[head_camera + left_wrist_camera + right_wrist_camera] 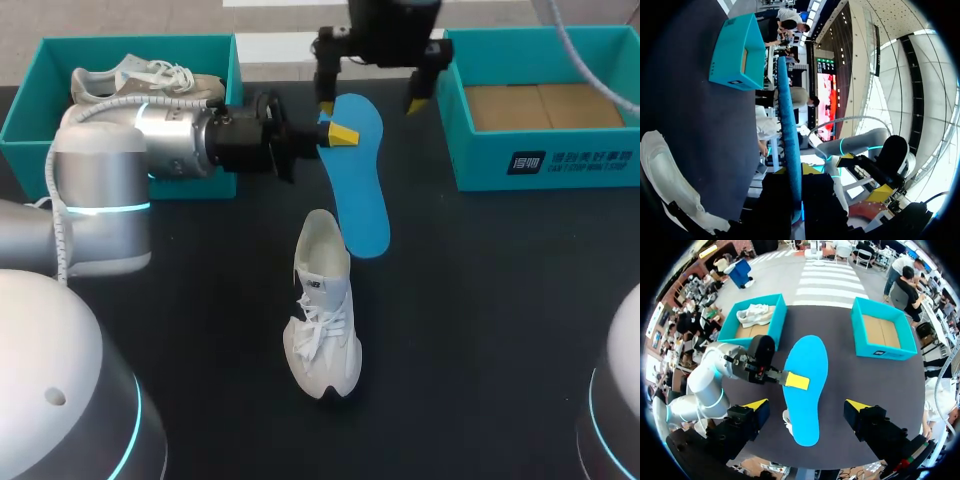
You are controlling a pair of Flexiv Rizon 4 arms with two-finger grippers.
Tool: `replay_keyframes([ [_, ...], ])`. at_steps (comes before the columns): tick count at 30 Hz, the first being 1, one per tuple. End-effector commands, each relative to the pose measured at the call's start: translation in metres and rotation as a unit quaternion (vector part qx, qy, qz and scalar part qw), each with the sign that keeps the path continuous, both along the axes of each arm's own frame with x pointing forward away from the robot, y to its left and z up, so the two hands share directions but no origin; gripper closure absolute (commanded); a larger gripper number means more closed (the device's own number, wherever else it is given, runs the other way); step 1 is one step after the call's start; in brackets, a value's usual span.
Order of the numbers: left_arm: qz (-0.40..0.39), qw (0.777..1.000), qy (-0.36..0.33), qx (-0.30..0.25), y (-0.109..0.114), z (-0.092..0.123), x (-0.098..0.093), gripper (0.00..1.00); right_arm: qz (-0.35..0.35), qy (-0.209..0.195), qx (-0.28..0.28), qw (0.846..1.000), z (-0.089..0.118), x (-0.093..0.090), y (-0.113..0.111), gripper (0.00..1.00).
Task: Take the shoe out of the shoebox, open the shoe tongue, remove and reinsert the insole, then place the shoe into the shoebox
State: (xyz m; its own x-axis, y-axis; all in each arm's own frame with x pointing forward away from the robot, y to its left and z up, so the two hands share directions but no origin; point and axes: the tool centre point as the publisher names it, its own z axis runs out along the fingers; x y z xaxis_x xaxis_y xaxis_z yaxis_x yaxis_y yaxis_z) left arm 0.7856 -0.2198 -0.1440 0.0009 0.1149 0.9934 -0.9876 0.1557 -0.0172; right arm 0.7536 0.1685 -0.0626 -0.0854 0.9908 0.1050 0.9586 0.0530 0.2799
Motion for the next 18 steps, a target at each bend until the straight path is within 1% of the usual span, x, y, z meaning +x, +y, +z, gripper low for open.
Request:
replay_keyframes([
  [1,0.0,1.0,0.0,0.0,-0.001,0.0,0.0,1.0,0.03,-0.001,0.149,0.988,-0.006,-0.005,-0.029,0.0],
  [3,0.0,1.0,0.0,0.0,-0.001,0.0,0.0,1.0,0.033,0.008,0.184,0.982,-0.006,-0.006,-0.031,0.0],
  [8,0.0,1.0,0.0,0.0,-0.001,0.0,0.0,1.0,0.035,0.013,0.243,0.969,-0.01,-0.007,-0.04,0.0],
  [9,0.0,1.0,0.0,0.0,-0.001,0.0,0.0,1.0,0.036,0.016,0.258,0.965,-0.011,-0.007,-0.042,0.0],
  [10,0.0,1.0,0.0,0.0,-0.001,0.0,0.0,1.0,0.04,0.028,0.263,0.964,-0.012,-0.007,-0.044,0.0],
  [14,0.0,1.0,0.0,0.0,-0.001,0.0,0.0,1.0,0.041,0.03,0.307,0.95,-0.015,-0.007,-0.053,0.0],
  [16,0.0,1.0,0.0,0.0,-0.001,0.0,0.0,1.0,0.042,0.029,0.321,0.946,-0.015,-0.005,-0.057,0.0],
  [18,0.0,1.0,0.0,0.0,-0.001,0.0,0.0,1.0,0.046,0.031,0.348,0.936,-0.015,-0.005,-0.06,0.0],
])
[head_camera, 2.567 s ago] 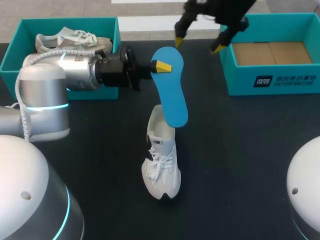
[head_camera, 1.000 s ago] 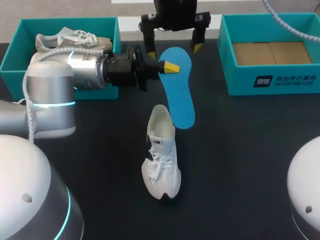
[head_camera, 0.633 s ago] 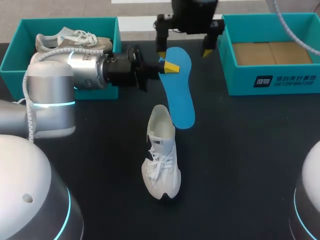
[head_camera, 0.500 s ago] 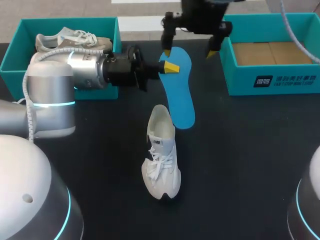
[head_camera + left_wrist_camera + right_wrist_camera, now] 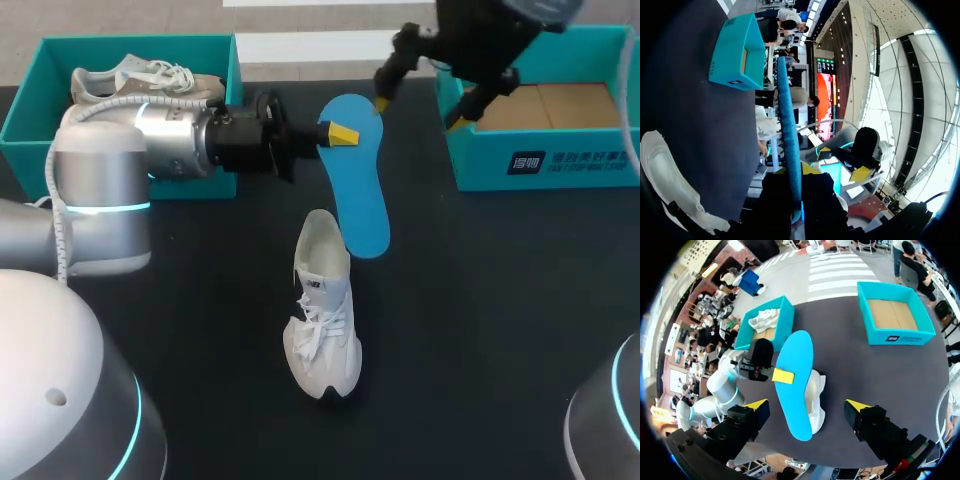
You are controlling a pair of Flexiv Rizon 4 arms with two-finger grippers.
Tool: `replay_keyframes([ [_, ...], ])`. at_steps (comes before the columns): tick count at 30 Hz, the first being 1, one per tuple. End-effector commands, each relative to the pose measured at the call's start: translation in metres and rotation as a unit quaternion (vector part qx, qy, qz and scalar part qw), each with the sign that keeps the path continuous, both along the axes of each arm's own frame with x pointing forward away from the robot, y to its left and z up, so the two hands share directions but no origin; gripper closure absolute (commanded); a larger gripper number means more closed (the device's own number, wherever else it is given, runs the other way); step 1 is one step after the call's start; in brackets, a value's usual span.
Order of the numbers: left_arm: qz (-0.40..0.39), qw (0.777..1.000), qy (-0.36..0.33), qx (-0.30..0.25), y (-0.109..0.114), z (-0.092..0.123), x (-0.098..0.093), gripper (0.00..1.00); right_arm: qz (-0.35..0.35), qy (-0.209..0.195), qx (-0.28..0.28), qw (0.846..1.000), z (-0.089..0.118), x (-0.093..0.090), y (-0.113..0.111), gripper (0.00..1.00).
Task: Take the shoe out of the shoebox, open the shoe tongue, remove and reinsert the insole, then place the shoe into the shoebox
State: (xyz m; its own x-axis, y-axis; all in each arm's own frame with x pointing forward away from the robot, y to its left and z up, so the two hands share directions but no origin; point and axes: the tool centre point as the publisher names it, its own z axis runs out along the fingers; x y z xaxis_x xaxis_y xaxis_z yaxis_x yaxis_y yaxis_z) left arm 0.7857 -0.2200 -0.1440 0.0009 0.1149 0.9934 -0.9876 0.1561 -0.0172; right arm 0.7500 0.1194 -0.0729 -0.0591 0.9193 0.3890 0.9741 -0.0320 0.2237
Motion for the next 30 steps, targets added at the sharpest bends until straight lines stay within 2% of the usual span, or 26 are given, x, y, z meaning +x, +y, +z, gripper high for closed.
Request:
replay_keyframes([
  [1,0.001,1.0,0.0,0.0,0.0,0.0,-0.001,1.0,0.041,-0.001,0.208,0.977,-0.005,-0.001,-0.013,0.0],
  [17,0.001,1.0,0.0,0.0,0.0,0.0,-0.001,1.0,0.041,-0.001,0.208,0.977,-0.005,-0.001,-0.013,0.0],
  [24,0.001,1.0,0.0,0.0,0.0,0.0,-0.001,1.0,0.063,-0.012,0.268,0.961,-0.018,-0.001,-0.024,0.0],
  [30,0.001,1.0,0.0,0.0,0.0,0.0,-0.001,1.0,0.087,-0.011,0.348,0.933,-0.021,-0.001,-0.027,0.0],
])
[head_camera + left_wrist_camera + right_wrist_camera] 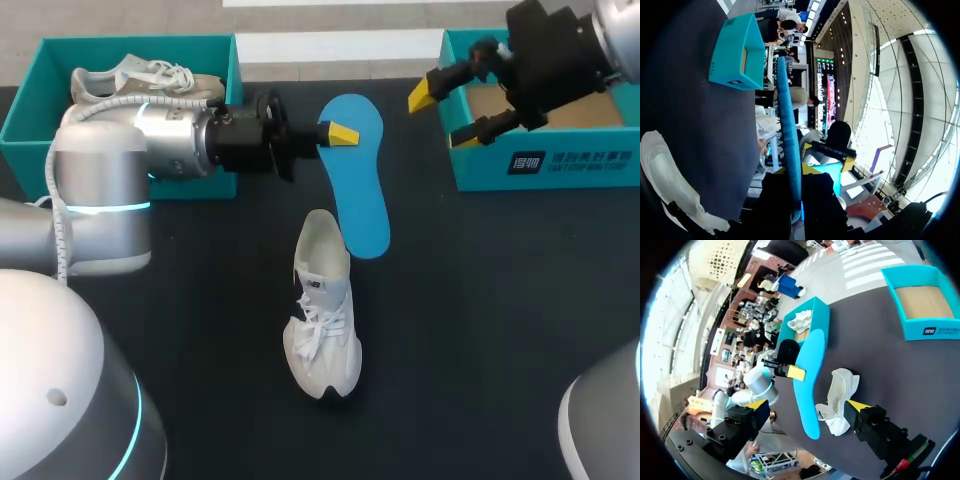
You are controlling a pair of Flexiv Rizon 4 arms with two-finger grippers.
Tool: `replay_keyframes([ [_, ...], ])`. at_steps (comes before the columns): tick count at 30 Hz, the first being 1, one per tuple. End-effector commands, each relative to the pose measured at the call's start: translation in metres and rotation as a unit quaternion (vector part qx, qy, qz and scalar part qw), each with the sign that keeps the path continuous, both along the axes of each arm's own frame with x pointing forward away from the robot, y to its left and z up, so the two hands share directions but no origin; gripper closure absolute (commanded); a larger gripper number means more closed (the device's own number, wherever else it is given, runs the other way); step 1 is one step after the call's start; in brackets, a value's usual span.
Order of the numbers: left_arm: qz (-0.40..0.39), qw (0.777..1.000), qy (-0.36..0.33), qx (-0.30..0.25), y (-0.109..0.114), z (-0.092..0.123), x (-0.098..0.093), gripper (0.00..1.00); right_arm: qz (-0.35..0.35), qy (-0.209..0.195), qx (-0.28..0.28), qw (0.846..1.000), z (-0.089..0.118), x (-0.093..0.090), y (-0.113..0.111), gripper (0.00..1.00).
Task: Take the shoe out of the shoebox, open the shoe tongue, remove and reinsert the insole, then place the shoe into the shoebox
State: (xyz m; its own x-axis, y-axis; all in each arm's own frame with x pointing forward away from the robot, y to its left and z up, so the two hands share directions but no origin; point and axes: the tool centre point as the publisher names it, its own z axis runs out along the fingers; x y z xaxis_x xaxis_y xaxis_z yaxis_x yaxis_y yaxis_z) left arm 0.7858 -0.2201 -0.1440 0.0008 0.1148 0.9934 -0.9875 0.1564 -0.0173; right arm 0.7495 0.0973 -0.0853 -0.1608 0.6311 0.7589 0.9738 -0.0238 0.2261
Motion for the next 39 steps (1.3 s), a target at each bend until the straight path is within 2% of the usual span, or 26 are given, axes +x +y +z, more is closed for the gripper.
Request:
replay_keyframes([
  [1,0.001,1.0,0.0,0.0,0.0,0.0,-0.001,1.0,0.027,-0.006,0.139,0.99,-0.01,-0.001,-0.005,0.0],
  [11,0.001,1.0,0.0,0.0,0.0,0.0,-0.001,1.0,0.047,0.015,0.217,0.975,-0.03,0.009,-0.01,0.0],
  [19,0.001,1.0,0.0,0.0,0.0,0.0,-0.001,1.0,0.045,0.034,0.227,0.972,-0.051,0.017,-0.015,0.0],
  [25,0.001,1.0,0.0,0.0,0.0,0.0,-0.001,1.0,0.048,0.033,0.229,0.972,-0.053,0.024,-0.014,0.0],
  [27,0.001,1.0,0.0,0.0,0.0,0.0,-0.001,1.0,0.049,0.028,0.247,0.967,-0.053,0.026,-0.013,0.0],
  [30,0.001,1.0,0.0,0.0,0.0,0.0,-0.001,1.0,0.078,0.032,0.243,0.966,-0.051,0.028,-0.008,0.0],
  [31,0.001,1.0,0.0,0.0,0.0,0.0,-0.001,1.0,0.06,0.028,0.242,0.968,-0.049,0.028,-0.009,0.0],
  [39,0.001,1.0,0.0,0.0,0.0,0.0,-0.001,1.0,0.06,0.028,0.242,0.968,-0.049,0.028,-0.009,0.0],
])
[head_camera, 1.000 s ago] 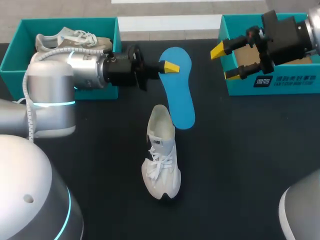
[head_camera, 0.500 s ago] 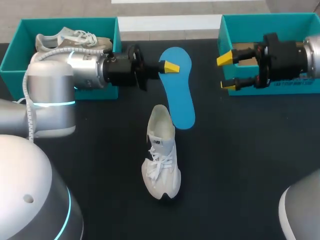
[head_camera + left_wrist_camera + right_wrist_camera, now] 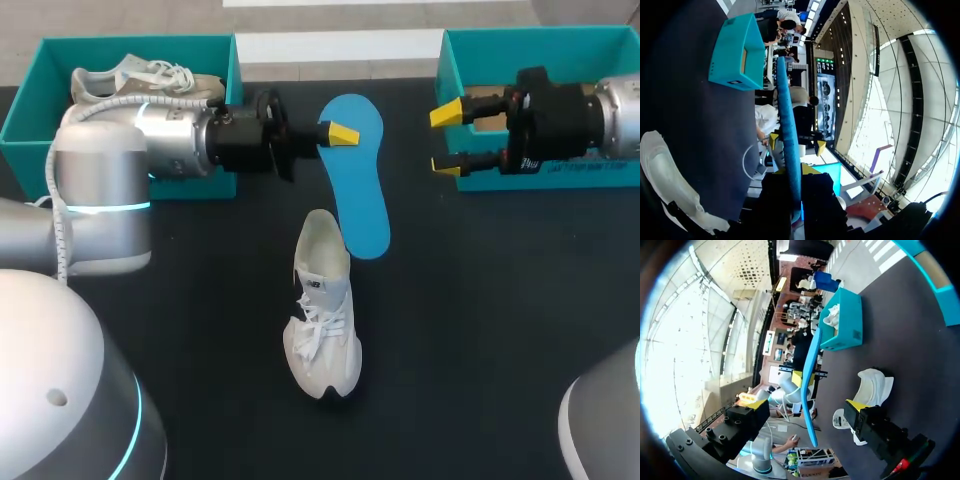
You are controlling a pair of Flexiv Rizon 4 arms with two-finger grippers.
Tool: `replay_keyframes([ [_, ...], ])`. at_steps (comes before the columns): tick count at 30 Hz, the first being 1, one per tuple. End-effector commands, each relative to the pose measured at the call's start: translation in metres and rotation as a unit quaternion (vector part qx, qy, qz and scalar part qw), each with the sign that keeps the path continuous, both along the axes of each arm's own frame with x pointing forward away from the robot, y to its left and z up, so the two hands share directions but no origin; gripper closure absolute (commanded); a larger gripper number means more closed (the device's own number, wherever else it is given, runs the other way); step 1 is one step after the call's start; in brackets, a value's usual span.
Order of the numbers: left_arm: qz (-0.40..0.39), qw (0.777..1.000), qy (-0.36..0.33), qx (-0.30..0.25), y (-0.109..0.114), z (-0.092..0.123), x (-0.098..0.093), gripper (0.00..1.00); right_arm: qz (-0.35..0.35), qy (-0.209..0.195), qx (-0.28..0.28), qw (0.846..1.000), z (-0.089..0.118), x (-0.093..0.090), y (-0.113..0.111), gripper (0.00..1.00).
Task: Take the shoe out of the shoebox, open the shoe tongue, remove and reinsert the insole, then place the shoe into the shoebox
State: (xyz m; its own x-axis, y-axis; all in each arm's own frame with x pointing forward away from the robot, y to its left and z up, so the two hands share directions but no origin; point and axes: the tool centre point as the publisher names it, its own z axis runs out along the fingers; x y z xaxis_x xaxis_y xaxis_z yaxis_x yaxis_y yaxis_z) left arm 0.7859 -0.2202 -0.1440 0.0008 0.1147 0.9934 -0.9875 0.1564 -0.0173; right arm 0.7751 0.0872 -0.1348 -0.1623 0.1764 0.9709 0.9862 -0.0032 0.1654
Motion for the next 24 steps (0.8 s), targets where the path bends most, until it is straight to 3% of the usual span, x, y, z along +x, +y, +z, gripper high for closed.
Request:
replay_keyframes([
  [1,0.001,1.0,0.0,-0.001,0.0,0.0,-0.001,1.0,0.001,0.001,-0.001,1.0,0.0,0.003,0.001,0.0],
  [6,0.001,1.0,0.0,-0.001,0.0,0.0,-0.001,1.0,0.001,0.001,-0.001,1.0,0.0,0.003,0.001,0.0],
  [12,-0.005,0.982,-0.184,-0.039,0.007,0.016,0.007,1.0,0.001,0.001,-0.001,1.0,0.0,0.003,0.001,0.0],
  [17,-0.005,0.947,-0.322,-0.016,0.014,0.028,0.012,1.0,0.001,0.001,-0.001,1.0,0.0,0.003,0.001,0.0],
  [20,0.002,0.9,-0.436,0.002,0.019,0.036,0.014,1.0,0.001,0.001,-0.001,1.0,0.0,0.003,0.001,0.0],
  [24,0.011,0.795,-0.606,0.023,0.026,0.033,0.017,1.0,0.001,0.001,-0.001,1.0,0.0,0.003,0.001,0.0],
])
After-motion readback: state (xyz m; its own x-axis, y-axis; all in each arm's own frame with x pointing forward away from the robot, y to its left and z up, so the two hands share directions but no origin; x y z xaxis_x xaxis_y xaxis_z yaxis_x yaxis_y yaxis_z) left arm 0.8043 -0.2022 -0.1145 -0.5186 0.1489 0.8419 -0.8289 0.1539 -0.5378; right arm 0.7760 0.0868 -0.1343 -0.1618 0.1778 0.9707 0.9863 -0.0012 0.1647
